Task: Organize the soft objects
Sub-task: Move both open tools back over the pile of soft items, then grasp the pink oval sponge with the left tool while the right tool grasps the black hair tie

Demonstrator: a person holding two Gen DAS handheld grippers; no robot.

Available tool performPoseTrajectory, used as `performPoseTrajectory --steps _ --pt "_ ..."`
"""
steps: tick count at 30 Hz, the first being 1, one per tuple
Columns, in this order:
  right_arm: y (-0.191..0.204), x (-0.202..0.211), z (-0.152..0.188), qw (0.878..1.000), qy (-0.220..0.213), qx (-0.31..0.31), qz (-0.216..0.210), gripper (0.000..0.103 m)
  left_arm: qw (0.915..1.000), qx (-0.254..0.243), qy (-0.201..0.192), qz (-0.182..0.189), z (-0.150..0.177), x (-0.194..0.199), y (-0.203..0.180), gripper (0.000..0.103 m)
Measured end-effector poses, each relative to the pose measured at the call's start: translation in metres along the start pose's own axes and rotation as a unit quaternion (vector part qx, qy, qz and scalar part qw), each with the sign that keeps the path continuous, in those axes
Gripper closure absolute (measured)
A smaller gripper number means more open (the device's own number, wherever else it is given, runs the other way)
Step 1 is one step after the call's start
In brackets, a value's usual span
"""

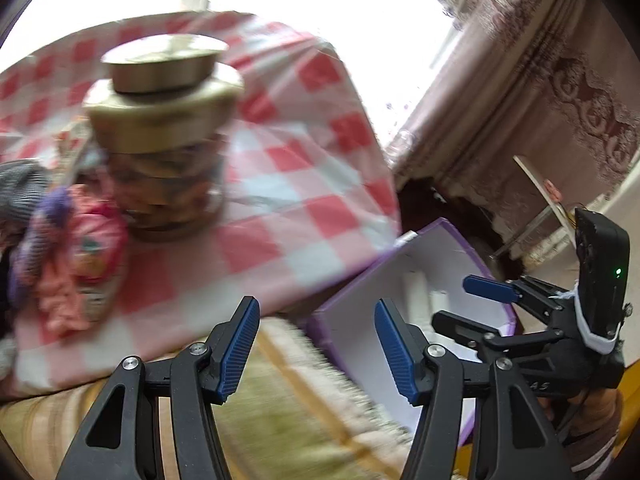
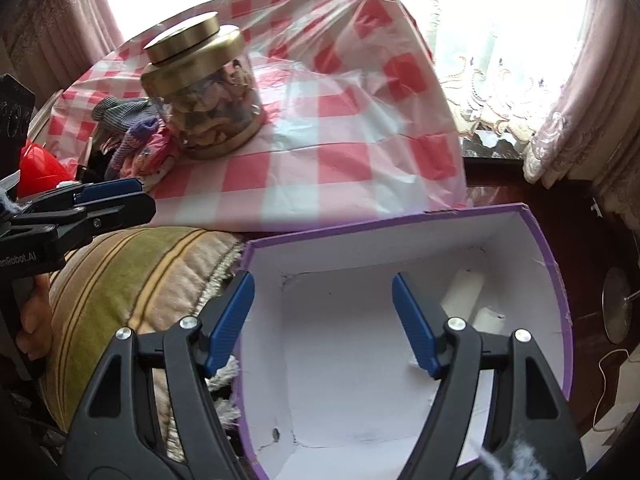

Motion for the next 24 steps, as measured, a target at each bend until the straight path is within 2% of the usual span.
performPoseTrajectory --steps 4,9,13,16,18,19,20,22,24 --pt "0.039 -0.007 -0.013 0.999 0.000 0.036 -0.022 0.028 0.9982 0.025 -0.036 -0.041 0.001 0.036 0.048 0.042" --pt "0.081 -0.015 -0.029 0.996 0.008 0.073 -0.048 0.028 0.9917 0.083 -0.073 -0.066 0.002 0.070 0.110 0.042" --pt "0.113 -0.021 -0.044 0.992 0.010 0.112 -0.060 0.028 0.9797 0.134 -0.108 -0.102 0.002 0.102 0.162 0.042" --pt "0.140 -0.028 -0.056 0.988 0.009 0.139 -0.074 0.028 0.9692 0.162 -0.123 -0.139 -0.002 0.120 0.200 0.042" --pt "0.160 -0.032 -0.063 0.983 0.004 0.161 -0.086 0.028 0.9622 0.188 -0.128 -0.149 -0.004 0.130 0.225 0.042" --pt "0.170 -0.034 -0.067 0.981 0.002 0.172 -0.092 0.028 0.9587 0.202 -0.129 -0.154 -0.005 0.133 0.237 0.040" --pt "0.179 -0.036 -0.070 0.979 0.001 0.182 -0.096 0.028 0.9551 0.214 -0.128 -0.160 -0.008 0.136 0.249 0.032" --pt "0.198 -0.041 -0.077 0.974 -0.002 0.202 -0.106 0.028 0.9486 0.233 -0.116 -0.181 -0.016 0.137 0.271 0.022" --pt "0.218 -0.046 -0.082 0.968 -0.005 0.222 -0.119 0.028 0.9428 0.248 -0.104 -0.197 -0.023 0.134 0.289 0.018"
Point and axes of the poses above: each gripper's, at about its wrist camera, not at the fingertips, and x roughly against the way its jaws point, y to its left, z to its underside, the point moved 3 cm from there along -x, roughly the way its jaws point, and after that the axes turned 6 degrees about x, right-handed, at the moved point
